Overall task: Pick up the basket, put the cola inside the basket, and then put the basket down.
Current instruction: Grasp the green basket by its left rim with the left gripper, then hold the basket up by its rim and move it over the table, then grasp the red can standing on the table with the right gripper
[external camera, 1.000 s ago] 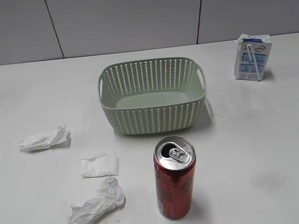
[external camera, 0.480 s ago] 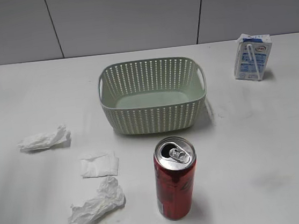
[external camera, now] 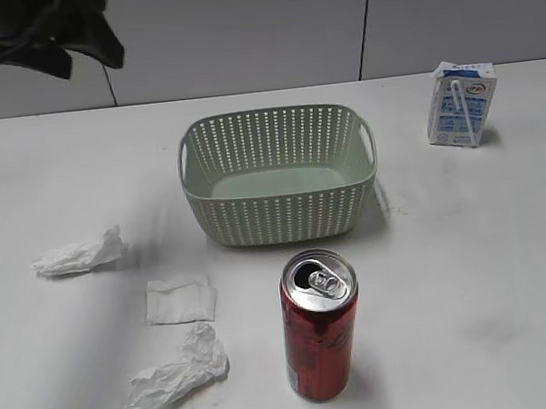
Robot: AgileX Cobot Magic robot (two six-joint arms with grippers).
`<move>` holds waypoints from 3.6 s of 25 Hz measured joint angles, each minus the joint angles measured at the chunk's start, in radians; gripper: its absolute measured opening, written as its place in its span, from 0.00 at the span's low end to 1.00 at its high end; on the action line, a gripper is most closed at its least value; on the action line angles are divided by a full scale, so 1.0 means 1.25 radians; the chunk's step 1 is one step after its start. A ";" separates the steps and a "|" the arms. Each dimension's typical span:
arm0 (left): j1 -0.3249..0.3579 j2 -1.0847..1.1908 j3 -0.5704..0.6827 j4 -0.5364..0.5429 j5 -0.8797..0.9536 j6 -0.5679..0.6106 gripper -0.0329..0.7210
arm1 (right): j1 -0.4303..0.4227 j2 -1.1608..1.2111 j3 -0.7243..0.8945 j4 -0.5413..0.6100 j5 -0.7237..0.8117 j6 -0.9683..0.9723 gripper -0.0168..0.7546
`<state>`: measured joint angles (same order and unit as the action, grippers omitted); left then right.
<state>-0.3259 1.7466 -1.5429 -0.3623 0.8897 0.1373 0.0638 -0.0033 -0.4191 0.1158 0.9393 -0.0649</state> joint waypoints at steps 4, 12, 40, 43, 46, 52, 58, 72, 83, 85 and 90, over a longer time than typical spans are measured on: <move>-0.075 0.114 -0.113 0.140 0.075 -0.101 0.68 | 0.000 0.000 0.000 0.000 0.000 0.000 0.76; -0.132 0.289 -0.257 0.232 0.158 -0.225 0.68 | 0.000 0.000 0.000 0.000 0.000 0.000 0.76; -0.132 0.428 -0.266 0.135 0.188 -0.278 0.04 | 0.000 0.000 0.000 0.000 0.000 0.000 0.76; -0.132 0.426 -0.266 0.120 0.194 -0.289 0.04 | 0.000 0.000 0.000 0.000 0.000 0.000 0.76; -0.132 0.415 -0.266 0.120 0.194 -0.296 0.04 | 0.000 0.000 0.000 0.000 0.000 0.000 0.76; -0.120 0.362 -0.266 0.117 0.199 -0.324 0.04 | 0.000 0.057 -0.033 0.091 0.011 -0.066 0.76; -0.080 0.339 -0.266 0.114 0.240 -0.336 0.04 | 0.000 0.376 -0.209 0.239 0.112 -0.173 0.74; -0.070 0.336 -0.266 0.096 0.232 -0.336 0.04 | 0.438 0.984 -0.539 0.069 0.144 -0.085 0.78; -0.070 0.336 -0.266 0.104 0.222 -0.336 0.04 | 0.566 1.306 -0.683 0.030 0.082 0.232 0.90; -0.070 0.336 -0.266 0.106 0.220 -0.336 0.04 | 0.566 1.331 -0.693 0.034 0.081 0.276 0.90; -0.070 0.336 -0.266 0.108 0.218 -0.336 0.04 | 0.566 1.376 -0.697 0.052 0.078 0.325 0.90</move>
<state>-0.4139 2.1663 -1.8757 -0.2269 1.1624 -0.2824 0.7713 1.7164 -1.2903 0.1803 1.0366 0.3410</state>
